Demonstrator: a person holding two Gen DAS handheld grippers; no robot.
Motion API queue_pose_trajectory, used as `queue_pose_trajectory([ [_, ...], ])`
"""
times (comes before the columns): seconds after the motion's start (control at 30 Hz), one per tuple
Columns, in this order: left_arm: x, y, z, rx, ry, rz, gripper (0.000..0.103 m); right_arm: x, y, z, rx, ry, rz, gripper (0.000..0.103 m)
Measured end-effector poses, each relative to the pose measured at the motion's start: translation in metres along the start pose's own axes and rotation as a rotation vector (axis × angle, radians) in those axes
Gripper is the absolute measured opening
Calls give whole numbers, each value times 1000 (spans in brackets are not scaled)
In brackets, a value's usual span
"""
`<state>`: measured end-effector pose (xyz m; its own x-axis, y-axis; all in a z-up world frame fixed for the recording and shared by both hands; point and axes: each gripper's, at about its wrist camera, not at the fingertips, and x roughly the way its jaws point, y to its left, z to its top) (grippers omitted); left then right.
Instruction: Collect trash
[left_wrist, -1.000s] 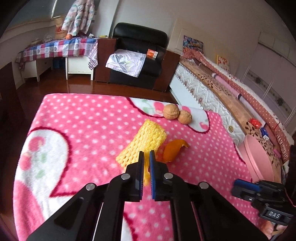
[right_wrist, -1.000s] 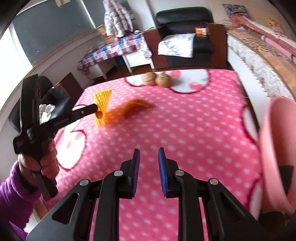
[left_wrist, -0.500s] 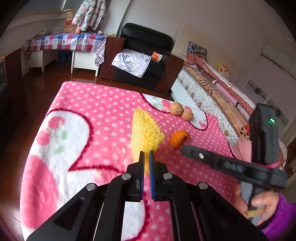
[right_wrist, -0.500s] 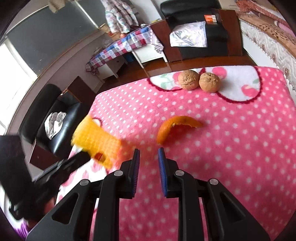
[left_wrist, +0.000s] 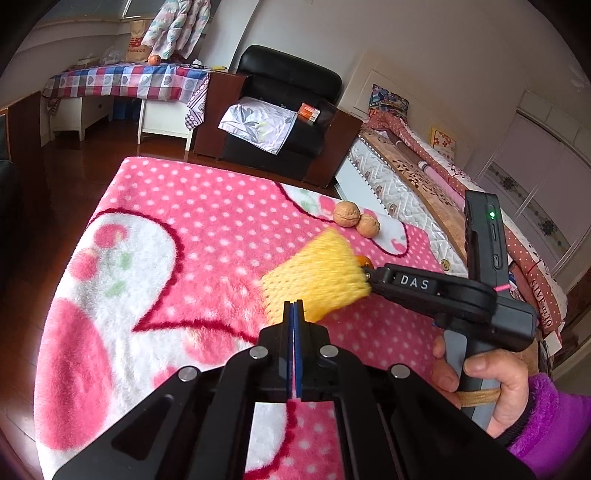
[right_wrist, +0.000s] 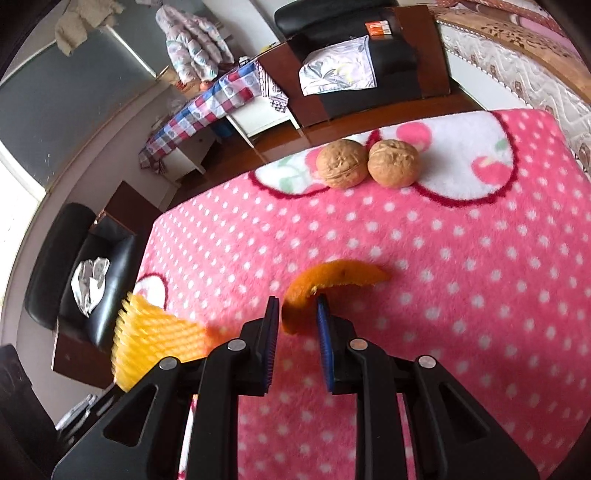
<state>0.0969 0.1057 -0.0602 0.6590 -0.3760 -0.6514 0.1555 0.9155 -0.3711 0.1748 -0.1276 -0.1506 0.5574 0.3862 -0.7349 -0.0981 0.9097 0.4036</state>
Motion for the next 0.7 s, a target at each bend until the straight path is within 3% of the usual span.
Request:
queue_pose_trajectory([
  [0.1,0,-1,0,3,1,-2,0,-1,-3,0,2,-6,19,12],
  [0.2,-2,-1,-1,5,1,-3,1,-4,-3,-2,-17,-8,15,11],
  [0.27,-2,-2,-2,8,6,-6,11,-9,-4,-4,-30,-10,8,10],
  [0.33,-2,-5,-3,12,9,-4,32,-16,-5,-6,-44,-14,-3,9],
  [0.37,0,-6,-3,14,14,-1,34,-19,-6,-8,-50,-15,-6,8],
  [0.7,39,-14,-4,-7,88,76,38,-62,-9,-22,-139,-62,-32,7],
])
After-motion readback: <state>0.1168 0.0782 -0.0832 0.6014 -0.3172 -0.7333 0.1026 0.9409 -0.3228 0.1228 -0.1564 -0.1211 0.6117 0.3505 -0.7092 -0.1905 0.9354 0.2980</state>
